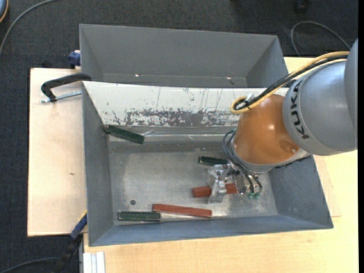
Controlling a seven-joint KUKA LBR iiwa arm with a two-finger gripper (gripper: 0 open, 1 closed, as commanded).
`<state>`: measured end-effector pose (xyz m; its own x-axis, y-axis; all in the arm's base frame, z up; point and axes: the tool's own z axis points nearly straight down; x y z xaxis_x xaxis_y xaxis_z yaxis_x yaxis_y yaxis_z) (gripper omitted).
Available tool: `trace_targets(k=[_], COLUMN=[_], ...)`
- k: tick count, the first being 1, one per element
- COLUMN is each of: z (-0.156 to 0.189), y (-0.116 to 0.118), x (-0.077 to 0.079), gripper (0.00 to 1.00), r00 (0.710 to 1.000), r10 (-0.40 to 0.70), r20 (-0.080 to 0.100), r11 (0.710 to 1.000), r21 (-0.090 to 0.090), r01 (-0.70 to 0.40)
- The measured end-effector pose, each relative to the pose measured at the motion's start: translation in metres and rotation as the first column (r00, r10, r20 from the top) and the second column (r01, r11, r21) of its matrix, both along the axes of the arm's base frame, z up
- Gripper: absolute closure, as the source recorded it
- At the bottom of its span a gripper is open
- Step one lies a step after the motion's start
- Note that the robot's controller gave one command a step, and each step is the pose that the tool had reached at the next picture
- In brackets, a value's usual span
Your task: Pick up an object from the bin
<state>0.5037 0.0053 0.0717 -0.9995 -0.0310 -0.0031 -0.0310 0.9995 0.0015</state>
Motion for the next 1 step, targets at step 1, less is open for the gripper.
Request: trace_targets(k=[1], z=[0.1454], y=[0.0206], x=[0.0075], gripper=[1.00], r00=[0.981], r10=[0.192], r20=[0.011], r11=[0.981], r21=[-0.003], r01=[-0.192])
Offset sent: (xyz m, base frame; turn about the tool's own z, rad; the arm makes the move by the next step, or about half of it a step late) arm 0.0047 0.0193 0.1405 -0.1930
